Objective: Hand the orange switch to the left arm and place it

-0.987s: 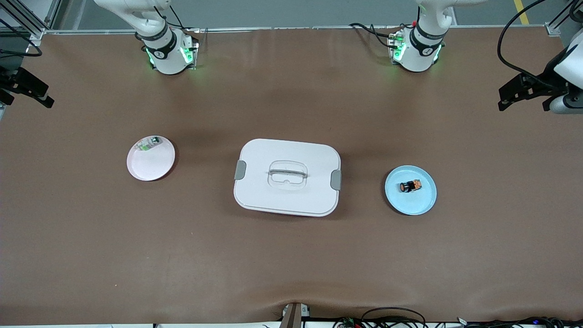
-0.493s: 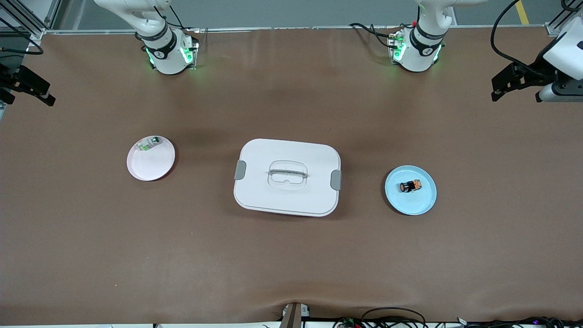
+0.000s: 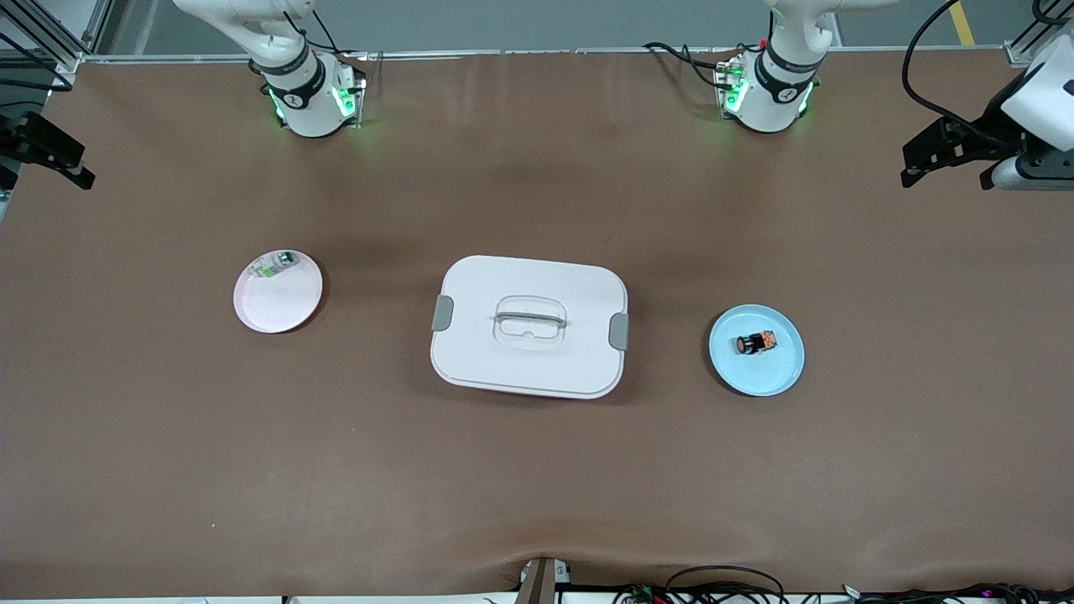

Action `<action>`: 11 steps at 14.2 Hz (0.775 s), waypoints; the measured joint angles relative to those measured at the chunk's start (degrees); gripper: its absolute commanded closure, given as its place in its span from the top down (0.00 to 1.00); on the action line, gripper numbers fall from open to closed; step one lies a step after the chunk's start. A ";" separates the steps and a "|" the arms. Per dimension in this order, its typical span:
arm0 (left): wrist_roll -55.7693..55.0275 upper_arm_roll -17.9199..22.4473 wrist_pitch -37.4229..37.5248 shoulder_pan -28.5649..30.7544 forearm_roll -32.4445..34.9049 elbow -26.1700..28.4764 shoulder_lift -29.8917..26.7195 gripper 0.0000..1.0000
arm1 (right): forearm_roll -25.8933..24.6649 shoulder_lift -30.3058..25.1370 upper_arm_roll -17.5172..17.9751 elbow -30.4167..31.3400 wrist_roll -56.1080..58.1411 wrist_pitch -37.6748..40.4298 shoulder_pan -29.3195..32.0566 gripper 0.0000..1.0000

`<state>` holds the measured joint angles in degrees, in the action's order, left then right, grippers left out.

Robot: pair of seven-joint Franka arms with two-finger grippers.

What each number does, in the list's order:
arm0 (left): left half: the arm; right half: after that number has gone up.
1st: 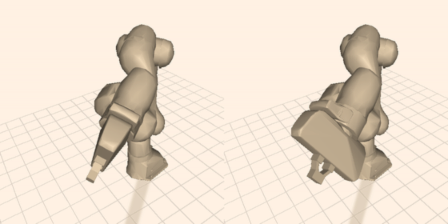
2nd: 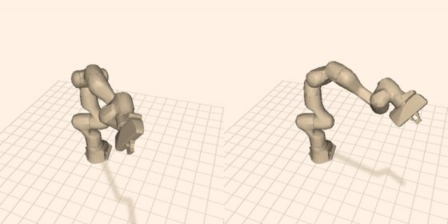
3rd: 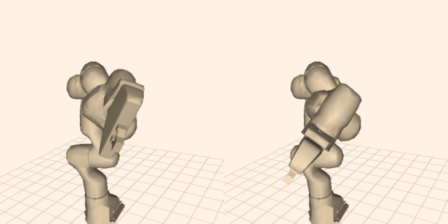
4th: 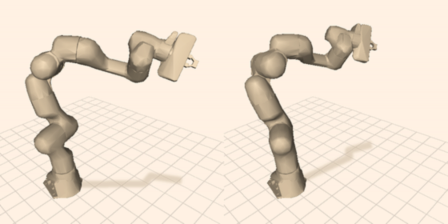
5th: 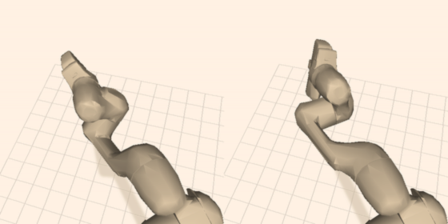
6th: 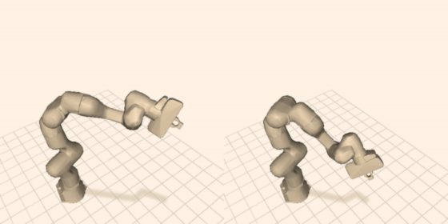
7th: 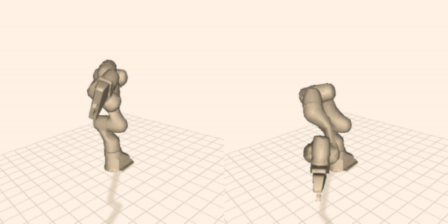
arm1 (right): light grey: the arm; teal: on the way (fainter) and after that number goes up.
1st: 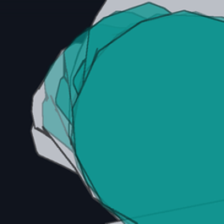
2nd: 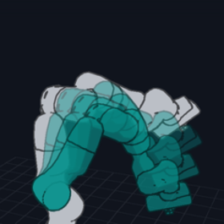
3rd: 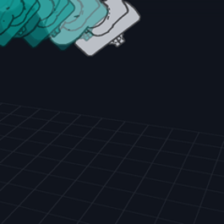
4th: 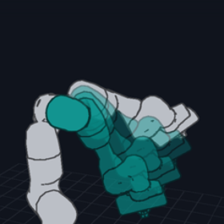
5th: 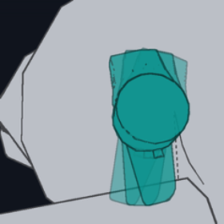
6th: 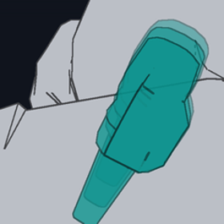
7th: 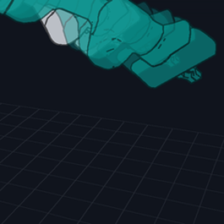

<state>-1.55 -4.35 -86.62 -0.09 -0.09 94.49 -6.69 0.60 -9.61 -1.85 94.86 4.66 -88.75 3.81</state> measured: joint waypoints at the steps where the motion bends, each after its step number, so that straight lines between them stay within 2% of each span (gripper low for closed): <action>1: -0.11 0.08 -0.06 0.02 0.00 -0.30 0.25 1.00 | 0.00 0.00 -0.08 -0.37 0.03 0.27 0.04 1.00; 11: -0.38 0.12 1.36 -0.01 0.00 -2.85 0.88 1.00 | -0.01 0.31 -0.14 -0.60 0.03 0.69 0.05 1.00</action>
<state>-1.93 -4.23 -85.26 -0.09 -0.09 91.64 -5.81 0.59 -9.30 -1.99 94.26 4.69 -88.06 3.86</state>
